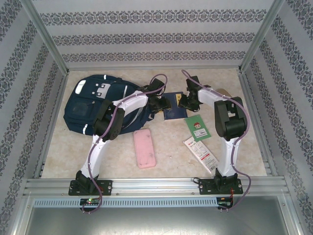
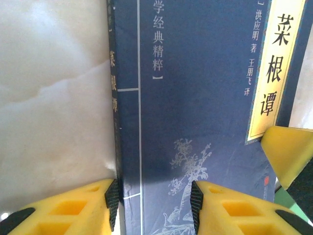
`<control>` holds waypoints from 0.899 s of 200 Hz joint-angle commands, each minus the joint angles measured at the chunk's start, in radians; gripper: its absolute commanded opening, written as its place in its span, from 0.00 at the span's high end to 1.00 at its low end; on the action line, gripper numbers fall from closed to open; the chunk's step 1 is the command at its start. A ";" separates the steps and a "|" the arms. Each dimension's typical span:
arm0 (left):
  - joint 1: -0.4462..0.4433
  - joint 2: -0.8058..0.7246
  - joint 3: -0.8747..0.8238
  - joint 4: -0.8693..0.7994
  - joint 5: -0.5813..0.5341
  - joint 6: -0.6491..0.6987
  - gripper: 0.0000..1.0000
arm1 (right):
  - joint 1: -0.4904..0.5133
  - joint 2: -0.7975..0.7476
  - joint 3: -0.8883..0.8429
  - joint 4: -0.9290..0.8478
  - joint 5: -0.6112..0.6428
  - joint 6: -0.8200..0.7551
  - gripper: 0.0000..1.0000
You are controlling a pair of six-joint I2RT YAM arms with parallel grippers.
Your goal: Pack the student bag
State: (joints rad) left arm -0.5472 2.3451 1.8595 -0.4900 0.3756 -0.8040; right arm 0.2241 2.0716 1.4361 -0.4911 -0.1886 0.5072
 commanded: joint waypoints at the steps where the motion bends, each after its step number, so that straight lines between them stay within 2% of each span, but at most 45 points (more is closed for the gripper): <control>1: -0.007 0.048 0.014 0.001 0.081 -0.014 0.54 | 0.029 0.054 0.009 0.044 -0.150 0.026 0.64; 15: -0.007 0.031 0.003 0.053 0.138 -0.039 0.55 | 0.034 0.055 0.016 0.046 -0.166 0.032 0.64; 68: 0.005 -0.131 -0.127 0.452 0.330 -0.217 0.55 | 0.032 0.014 -0.002 0.068 -0.209 0.072 0.64; 103: 0.010 -0.155 -0.199 0.654 0.364 -0.310 0.55 | 0.018 -0.033 -0.034 0.097 -0.242 0.104 0.64; 129: 0.011 -0.135 -0.199 0.592 0.335 -0.287 0.56 | 0.008 -0.065 -0.055 0.105 -0.251 0.115 0.64; 153: 0.010 -0.094 -0.136 0.412 0.300 -0.217 0.57 | 0.003 -0.088 -0.068 0.103 -0.247 0.113 0.63; 180: 0.010 -0.046 -0.075 0.284 0.302 -0.148 0.57 | -0.008 -0.096 -0.078 0.104 -0.247 0.112 0.63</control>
State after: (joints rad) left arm -0.5159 2.2425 1.7145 -0.0826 0.6296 -1.0321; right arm 0.2092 2.0178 1.3701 -0.4213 -0.3611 0.6041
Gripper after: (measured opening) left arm 0.429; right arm 0.368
